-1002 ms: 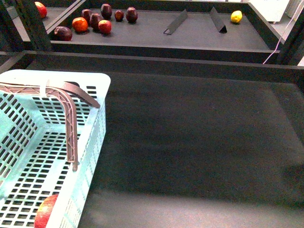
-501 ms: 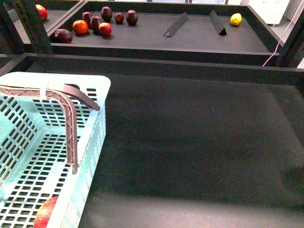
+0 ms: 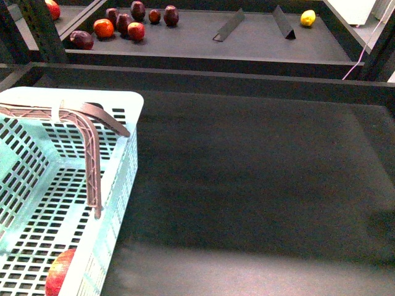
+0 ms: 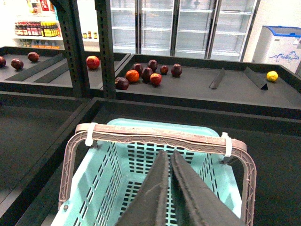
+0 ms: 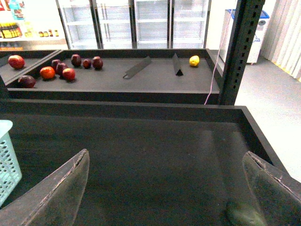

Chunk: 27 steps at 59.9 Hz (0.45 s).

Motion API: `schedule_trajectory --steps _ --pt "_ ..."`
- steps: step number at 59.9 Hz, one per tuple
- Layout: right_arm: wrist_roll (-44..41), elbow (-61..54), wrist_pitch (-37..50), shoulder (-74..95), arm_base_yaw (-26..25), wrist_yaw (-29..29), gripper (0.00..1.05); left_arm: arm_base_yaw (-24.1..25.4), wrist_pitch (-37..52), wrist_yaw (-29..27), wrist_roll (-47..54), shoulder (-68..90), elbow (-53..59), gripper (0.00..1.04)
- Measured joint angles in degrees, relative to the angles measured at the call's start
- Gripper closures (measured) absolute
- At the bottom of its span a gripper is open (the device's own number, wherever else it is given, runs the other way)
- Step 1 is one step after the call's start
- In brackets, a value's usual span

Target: Pick apple with right arm and hold basket with left

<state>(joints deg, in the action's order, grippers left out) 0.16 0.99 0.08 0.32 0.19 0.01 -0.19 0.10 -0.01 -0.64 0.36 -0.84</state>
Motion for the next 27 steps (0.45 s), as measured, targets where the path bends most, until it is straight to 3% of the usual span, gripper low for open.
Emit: schedule_trajectory --steps 22,27 --pt "0.00 0.00 0.00 0.00 0.00 0.00 0.09 0.00 0.00 0.00 0.02 0.00 0.00 0.08" --pt "0.00 0.00 0.00 0.00 0.00 0.00 0.09 0.00 0.00 0.00 0.11 0.00 0.00 0.08"
